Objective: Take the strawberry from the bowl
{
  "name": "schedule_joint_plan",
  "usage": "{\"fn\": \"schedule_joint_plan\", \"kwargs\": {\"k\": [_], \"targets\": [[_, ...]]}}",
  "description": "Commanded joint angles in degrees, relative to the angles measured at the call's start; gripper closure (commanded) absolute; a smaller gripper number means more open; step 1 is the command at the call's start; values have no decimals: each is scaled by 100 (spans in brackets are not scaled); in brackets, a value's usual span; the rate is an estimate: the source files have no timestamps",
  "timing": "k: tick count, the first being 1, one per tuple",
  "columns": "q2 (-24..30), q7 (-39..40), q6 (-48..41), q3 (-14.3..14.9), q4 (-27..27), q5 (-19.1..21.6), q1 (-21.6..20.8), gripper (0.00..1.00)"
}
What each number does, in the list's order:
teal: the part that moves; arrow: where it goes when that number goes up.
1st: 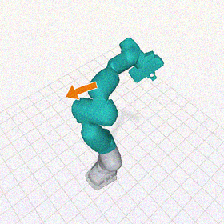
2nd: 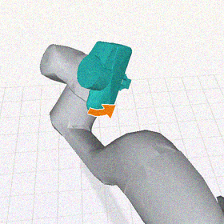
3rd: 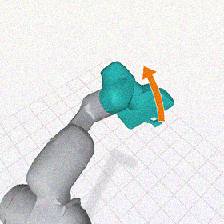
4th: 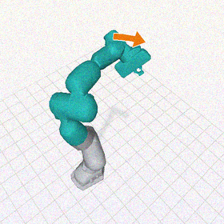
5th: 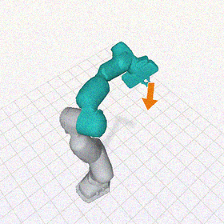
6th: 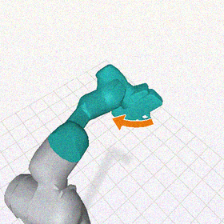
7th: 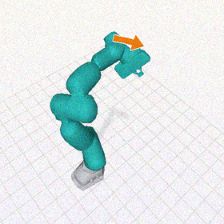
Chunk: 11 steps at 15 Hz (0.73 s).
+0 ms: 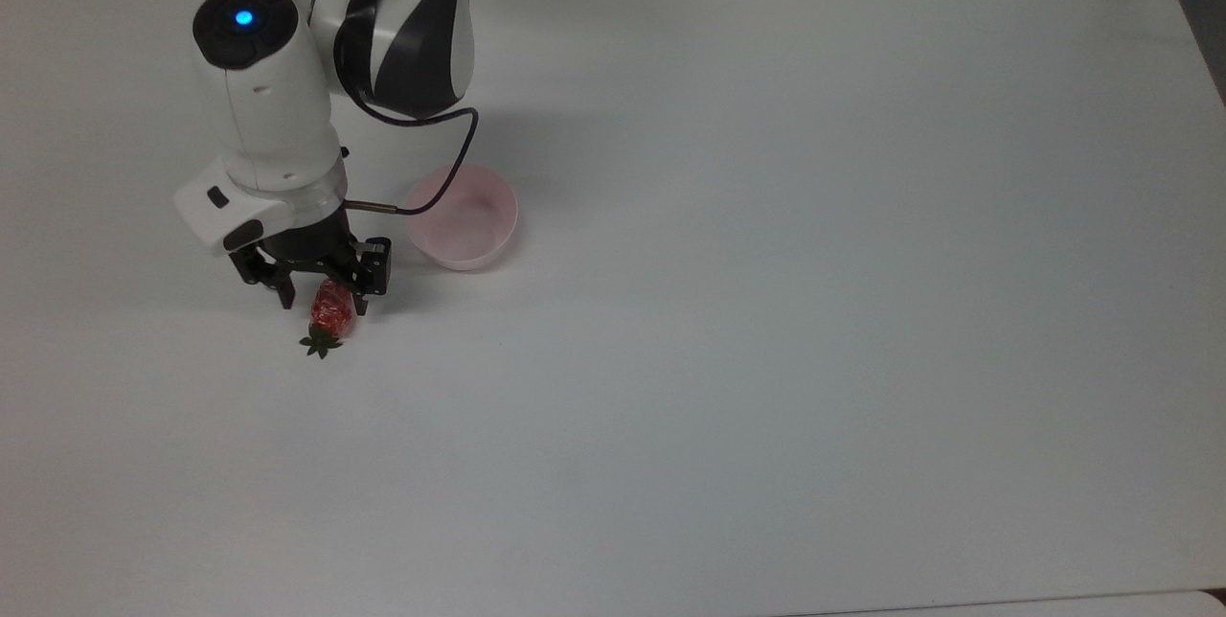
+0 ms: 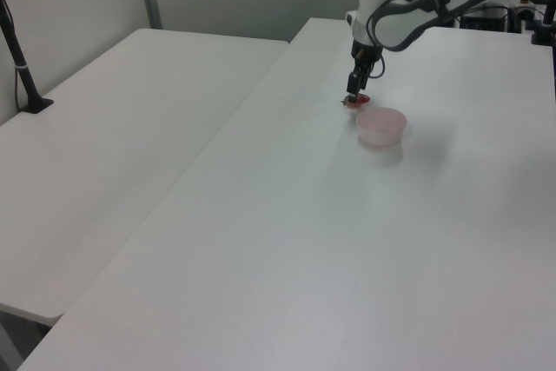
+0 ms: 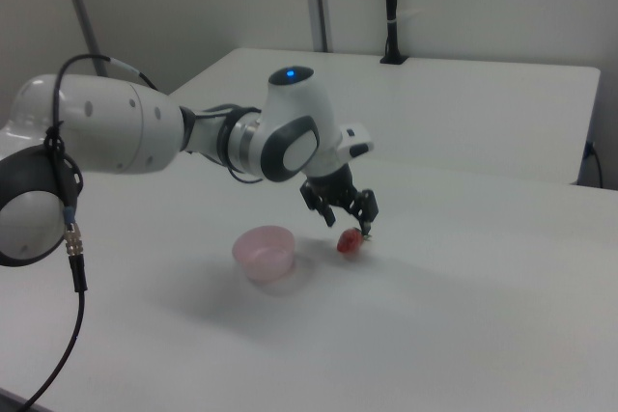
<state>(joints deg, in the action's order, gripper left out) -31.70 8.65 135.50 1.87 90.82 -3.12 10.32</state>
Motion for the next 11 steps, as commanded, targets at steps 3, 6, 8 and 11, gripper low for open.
{"fn": "schedule_joint_plan", "kwargs": {"k": [3,6,8,11], "targets": [[1480,-399,-1875,-29,67,-14,-249,0],[2218,-932,-3167,-29,50,4,-425,0],[2667,-1399,-3748,-20,50,30,-723,0],[3195,-1848,-4417,50,102,83,-1057,0]]}}
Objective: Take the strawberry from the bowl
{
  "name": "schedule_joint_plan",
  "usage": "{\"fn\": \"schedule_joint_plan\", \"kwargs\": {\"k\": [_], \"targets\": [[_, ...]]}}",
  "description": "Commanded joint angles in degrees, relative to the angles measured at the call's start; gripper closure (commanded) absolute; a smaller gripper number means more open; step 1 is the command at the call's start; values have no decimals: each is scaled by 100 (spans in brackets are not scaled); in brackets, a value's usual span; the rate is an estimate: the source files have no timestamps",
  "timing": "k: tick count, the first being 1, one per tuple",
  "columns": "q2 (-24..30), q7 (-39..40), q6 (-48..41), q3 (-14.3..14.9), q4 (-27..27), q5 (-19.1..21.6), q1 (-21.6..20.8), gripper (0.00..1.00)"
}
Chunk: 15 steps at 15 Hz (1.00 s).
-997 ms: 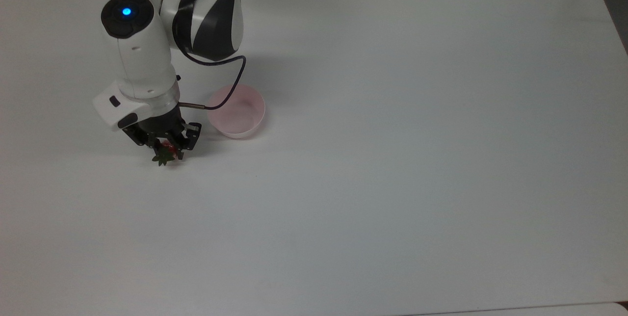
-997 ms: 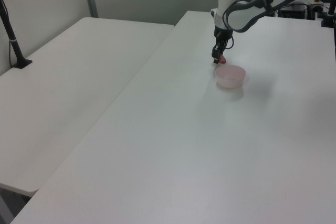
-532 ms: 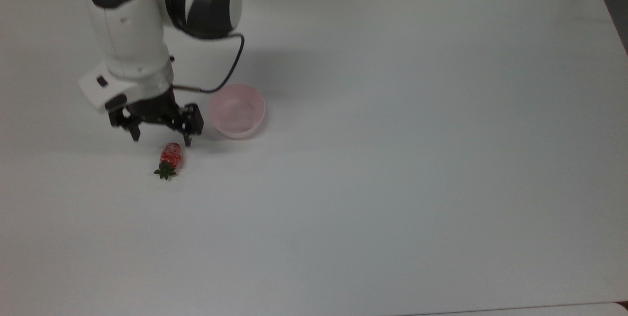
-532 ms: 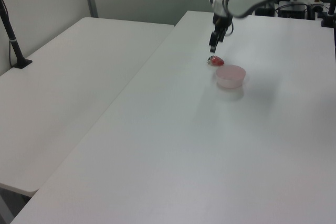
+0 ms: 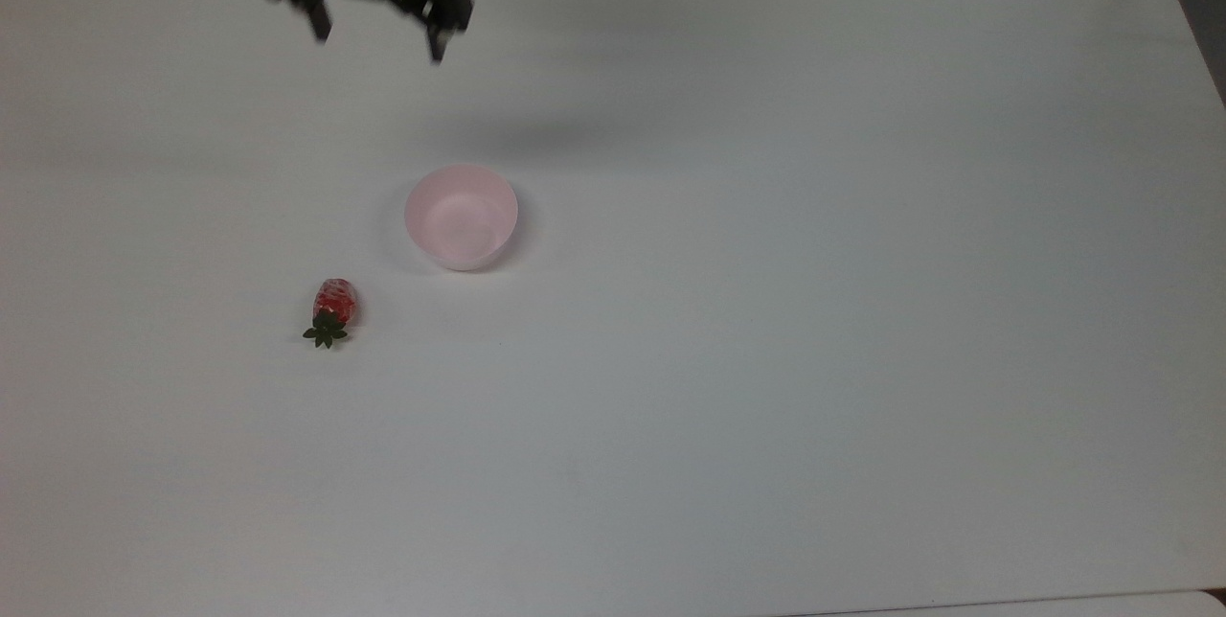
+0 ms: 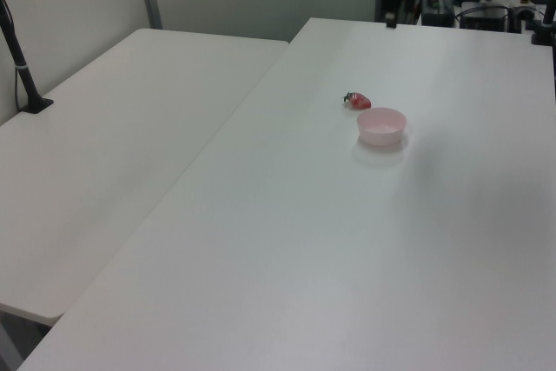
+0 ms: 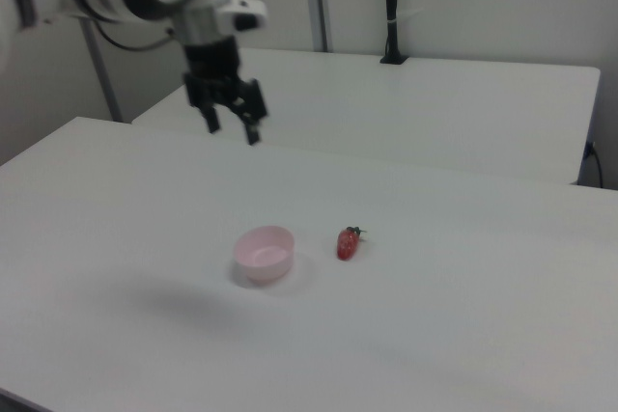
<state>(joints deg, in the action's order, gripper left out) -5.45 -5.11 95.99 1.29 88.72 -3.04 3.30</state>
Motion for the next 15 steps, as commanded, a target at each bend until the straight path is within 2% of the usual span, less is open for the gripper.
{"fn": "schedule_joint_plan", "kwargs": {"k": [1,4,6,10,15], "targets": [[694,-552,-650,143,382,76,-495,0],[1054,-474,-609,476,908,76,-1128,0],[924,-212,-241,469,910,50,-1095,0],[800,352,-99,468,769,58,-928,0],[800,265,138,468,769,85,-866,0]]}}
